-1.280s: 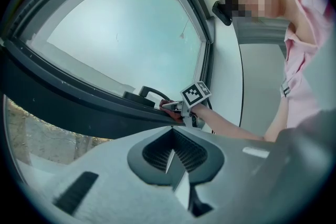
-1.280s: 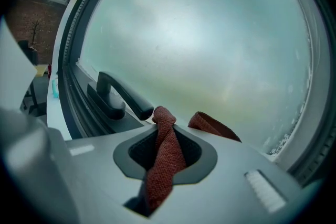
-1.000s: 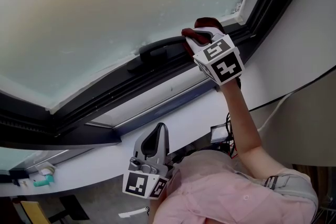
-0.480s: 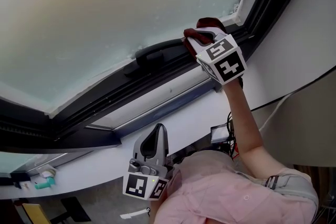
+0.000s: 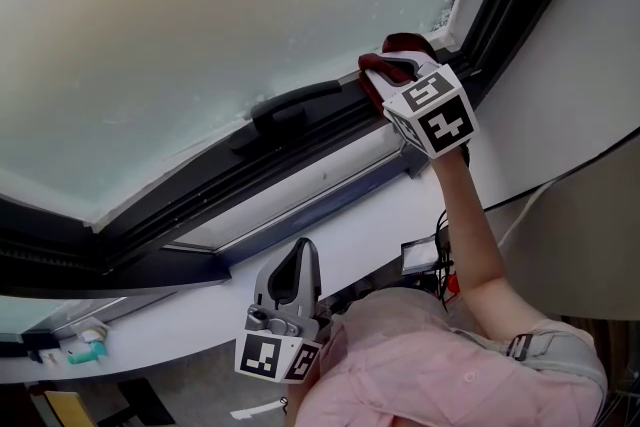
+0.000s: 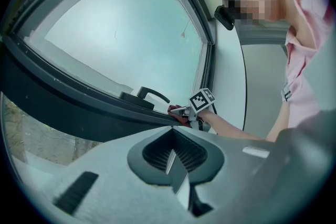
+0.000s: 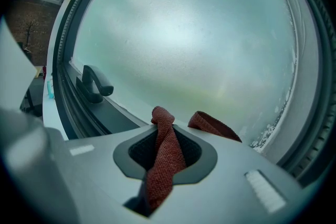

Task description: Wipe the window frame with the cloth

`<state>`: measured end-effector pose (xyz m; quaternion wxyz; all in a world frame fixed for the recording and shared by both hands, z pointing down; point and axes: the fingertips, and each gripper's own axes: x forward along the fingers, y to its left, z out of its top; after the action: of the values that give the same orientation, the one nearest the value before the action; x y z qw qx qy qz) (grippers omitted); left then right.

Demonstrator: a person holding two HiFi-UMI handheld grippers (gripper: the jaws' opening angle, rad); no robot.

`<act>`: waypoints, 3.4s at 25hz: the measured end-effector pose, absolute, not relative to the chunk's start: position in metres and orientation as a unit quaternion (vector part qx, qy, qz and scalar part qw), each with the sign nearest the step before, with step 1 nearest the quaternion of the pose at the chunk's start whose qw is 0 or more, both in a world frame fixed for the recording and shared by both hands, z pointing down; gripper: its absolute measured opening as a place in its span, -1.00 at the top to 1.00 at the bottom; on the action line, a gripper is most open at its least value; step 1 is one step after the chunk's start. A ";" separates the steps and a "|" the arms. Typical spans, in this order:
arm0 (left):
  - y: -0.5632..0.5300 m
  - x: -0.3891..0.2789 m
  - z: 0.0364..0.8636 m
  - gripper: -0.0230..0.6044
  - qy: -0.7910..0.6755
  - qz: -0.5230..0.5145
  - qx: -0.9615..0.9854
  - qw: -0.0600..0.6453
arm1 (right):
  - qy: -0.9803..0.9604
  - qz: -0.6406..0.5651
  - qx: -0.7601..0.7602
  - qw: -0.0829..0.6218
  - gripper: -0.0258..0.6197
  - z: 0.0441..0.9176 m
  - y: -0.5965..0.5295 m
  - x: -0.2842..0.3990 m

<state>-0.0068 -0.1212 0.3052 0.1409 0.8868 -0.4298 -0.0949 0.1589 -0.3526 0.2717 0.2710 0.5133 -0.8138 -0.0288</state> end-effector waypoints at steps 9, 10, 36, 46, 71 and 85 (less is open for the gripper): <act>-0.125 -0.002 0.305 0.94 -0.434 -0.099 0.884 0.142 | -0.807 -0.023 0.525 0.269 0.73 0.272 -0.359 0.182; -0.125 -0.002 0.305 0.94 -0.434 -0.099 0.884 0.142 | -0.806 -0.023 0.527 0.268 0.73 0.272 -0.360 0.185; -0.112 0.011 0.306 0.94 -0.449 -0.088 0.878 0.140 | -0.802 -0.001 0.536 0.262 0.73 0.270 -0.373 0.235; -0.108 0.006 0.305 0.94 -0.457 -0.090 0.874 0.138 | -0.800 0.002 0.540 0.259 0.73 0.269 -0.374 0.243; -0.081 0.020 0.309 0.94 -0.453 -0.086 0.877 0.135 | -0.791 -0.045 0.554 0.254 0.73 0.266 -0.370 0.237; -0.052 0.047 0.316 0.94 -0.467 -0.091 0.871 0.120 | -0.807 -0.057 0.538 0.236 0.73 0.267 -0.369 0.223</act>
<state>0.0469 -0.0516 0.3163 0.1199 0.8711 -0.4674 -0.0912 0.2231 -0.3687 0.2671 0.2363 0.5378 -0.8073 -0.0567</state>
